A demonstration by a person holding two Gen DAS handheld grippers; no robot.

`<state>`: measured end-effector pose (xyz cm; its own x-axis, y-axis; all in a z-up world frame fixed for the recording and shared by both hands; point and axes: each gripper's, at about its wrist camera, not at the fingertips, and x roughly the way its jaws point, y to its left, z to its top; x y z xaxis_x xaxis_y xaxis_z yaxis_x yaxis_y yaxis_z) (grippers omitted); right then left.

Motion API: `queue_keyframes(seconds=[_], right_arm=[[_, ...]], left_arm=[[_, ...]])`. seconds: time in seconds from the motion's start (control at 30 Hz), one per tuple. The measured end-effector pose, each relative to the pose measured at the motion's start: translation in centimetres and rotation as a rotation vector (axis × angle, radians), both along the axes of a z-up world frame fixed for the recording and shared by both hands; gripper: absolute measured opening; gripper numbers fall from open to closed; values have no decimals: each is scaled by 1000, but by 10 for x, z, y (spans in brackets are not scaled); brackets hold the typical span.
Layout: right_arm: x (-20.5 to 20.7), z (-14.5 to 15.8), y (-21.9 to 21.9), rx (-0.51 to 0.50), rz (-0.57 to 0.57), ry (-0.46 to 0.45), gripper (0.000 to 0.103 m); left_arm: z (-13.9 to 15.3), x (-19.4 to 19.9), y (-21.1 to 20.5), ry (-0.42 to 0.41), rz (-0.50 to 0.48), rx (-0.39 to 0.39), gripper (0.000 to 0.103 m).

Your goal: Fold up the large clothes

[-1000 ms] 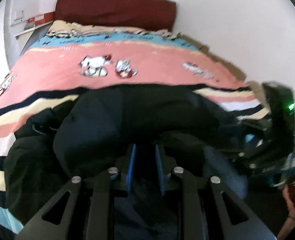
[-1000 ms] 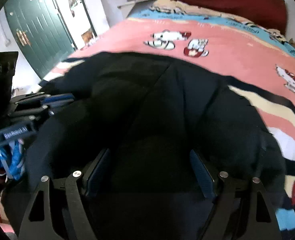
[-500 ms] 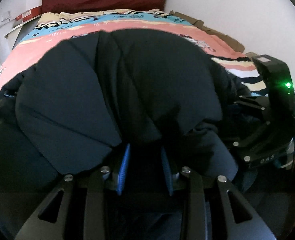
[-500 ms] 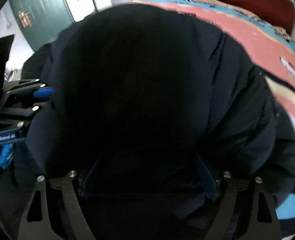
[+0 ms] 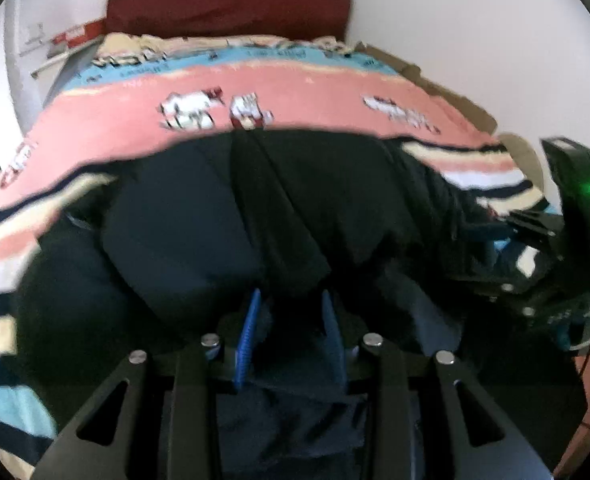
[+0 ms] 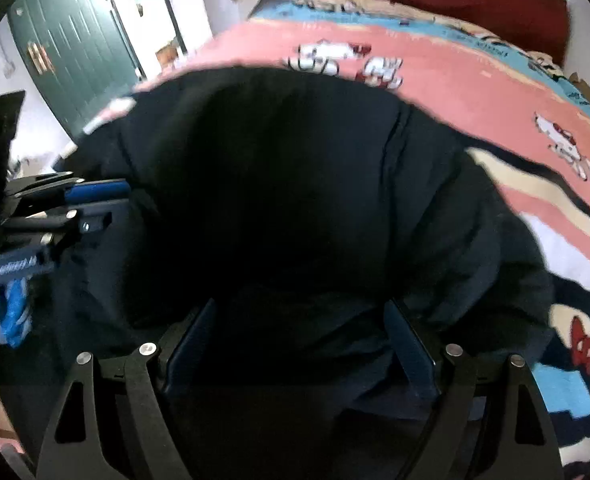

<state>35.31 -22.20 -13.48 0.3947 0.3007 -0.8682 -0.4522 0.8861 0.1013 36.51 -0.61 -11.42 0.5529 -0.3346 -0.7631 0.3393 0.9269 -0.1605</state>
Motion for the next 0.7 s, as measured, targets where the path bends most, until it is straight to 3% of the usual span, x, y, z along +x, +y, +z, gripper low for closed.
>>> queue_keyframes(seconds=[0.2,0.33,0.5,0.7], right_arm=[[32,46,-7,36,-31,-101,84],[62,57,9,59,-46,-142,84],[87,33,25,73,-44,-124,84],[87,-28,35,6,-6,-17,85]], left_arm=[[24,48,9,-47,40,6,33],[18,74,-1,-41,36,21,33],[-12,82,-1,-11,39,15,34],[-52,64,-10,-18,18,112,34]])
